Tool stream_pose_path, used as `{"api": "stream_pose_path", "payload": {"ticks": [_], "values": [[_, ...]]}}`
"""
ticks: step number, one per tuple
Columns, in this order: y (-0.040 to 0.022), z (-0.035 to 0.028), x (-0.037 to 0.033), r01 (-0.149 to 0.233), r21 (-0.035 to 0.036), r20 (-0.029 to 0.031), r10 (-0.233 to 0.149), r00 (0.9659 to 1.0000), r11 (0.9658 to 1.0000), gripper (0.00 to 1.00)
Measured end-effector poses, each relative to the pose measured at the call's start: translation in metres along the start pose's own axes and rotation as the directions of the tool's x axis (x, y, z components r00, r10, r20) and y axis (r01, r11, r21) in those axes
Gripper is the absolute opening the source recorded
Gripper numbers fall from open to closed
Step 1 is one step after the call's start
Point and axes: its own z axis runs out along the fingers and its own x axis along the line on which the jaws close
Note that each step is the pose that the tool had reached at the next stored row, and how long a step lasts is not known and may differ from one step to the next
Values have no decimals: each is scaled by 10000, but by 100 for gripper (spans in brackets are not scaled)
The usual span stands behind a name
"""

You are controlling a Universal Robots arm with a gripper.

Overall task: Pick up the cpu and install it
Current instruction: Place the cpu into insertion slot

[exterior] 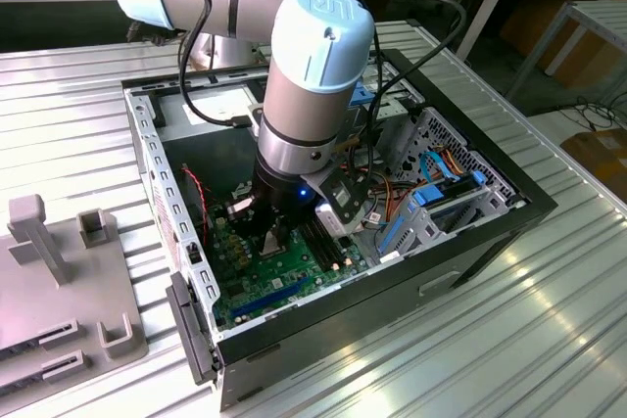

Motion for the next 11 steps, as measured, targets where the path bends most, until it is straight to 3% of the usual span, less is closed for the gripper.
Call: {"api": "stream_pose_path", "payload": {"ticks": [8,11], "values": [[2,0,-86,-5,4,-2,5,10000,10000,43],[2,-1,-86,-22,5,-3,22,10000,10000,43]]}}
